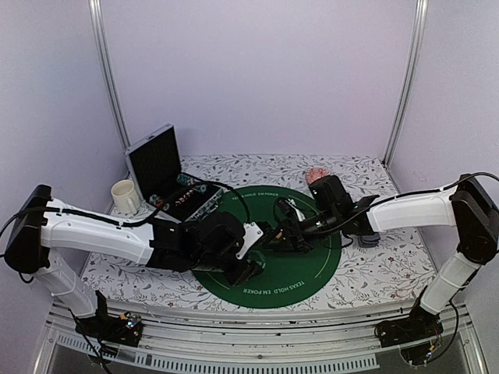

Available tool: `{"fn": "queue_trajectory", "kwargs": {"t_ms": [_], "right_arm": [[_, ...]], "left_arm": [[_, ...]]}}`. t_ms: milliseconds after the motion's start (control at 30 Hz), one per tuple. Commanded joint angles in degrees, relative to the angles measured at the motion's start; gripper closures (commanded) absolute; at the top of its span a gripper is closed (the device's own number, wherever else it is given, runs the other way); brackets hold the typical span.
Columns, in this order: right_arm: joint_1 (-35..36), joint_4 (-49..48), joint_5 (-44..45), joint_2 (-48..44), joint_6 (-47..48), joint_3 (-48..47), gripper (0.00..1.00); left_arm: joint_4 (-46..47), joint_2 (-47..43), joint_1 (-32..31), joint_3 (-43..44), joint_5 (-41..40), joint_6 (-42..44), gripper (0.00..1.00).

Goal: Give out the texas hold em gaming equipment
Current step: Pass from the left arm to the right

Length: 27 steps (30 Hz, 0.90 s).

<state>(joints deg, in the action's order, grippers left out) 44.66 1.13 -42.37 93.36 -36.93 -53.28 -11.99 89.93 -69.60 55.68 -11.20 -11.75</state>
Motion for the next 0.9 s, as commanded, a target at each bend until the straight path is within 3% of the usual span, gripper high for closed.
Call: {"fn": "queue_trajectory", "kwargs": {"t_ms": [0, 367, 567, 600, 633, 733, 800, 867], "right_arm": [[1.7, -6.7, -3.3, 3.1, -3.6, -0.8, 0.37], [3.6, -7.6, -4.7, 7.2, -4.1, -2.8, 0.65], [3.7, -6.0, -4.0, 6.7, -3.0, -3.1, 0.95], [3.6, -5.1, -3.6, 6.6, -2.4, -3.3, 0.97], [3.5, -3.9, -3.2, 6.5, -1.9, -3.6, 0.97], [1.8, 0.8, -0.6, 4.9, 1.1, -3.7, 0.98], [-1.1, 4.1, 1.1, 2.8, 3.1, -2.7, 0.97], [-5.6, 6.5, 3.0, -0.1, 5.3, -0.6, 0.98]], "left_arm": [[2.9, -1.8, -0.7, 0.8, -1.8, 1.6, 0.76], [3.1, -1.8, -0.7, 1.0, -3.5, 1.6, 0.76], [3.0, -1.9, -0.7, 0.9, -3.7, 1.1, 0.75], [3.0, -1.9, -0.7, 0.9, -3.7, 0.9, 0.71], [2.9, -1.7, -0.6, 1.1, -3.4, 0.8, 0.61], [1.3, -1.3, -0.6, 2.2, -3.2, -0.2, 0.22], [1.0, -1.4, -0.6, 2.5, -3.4, -0.8, 0.1], [1.2, -1.9, -0.3, 2.1, -3.6, -1.5, 0.05]]}}
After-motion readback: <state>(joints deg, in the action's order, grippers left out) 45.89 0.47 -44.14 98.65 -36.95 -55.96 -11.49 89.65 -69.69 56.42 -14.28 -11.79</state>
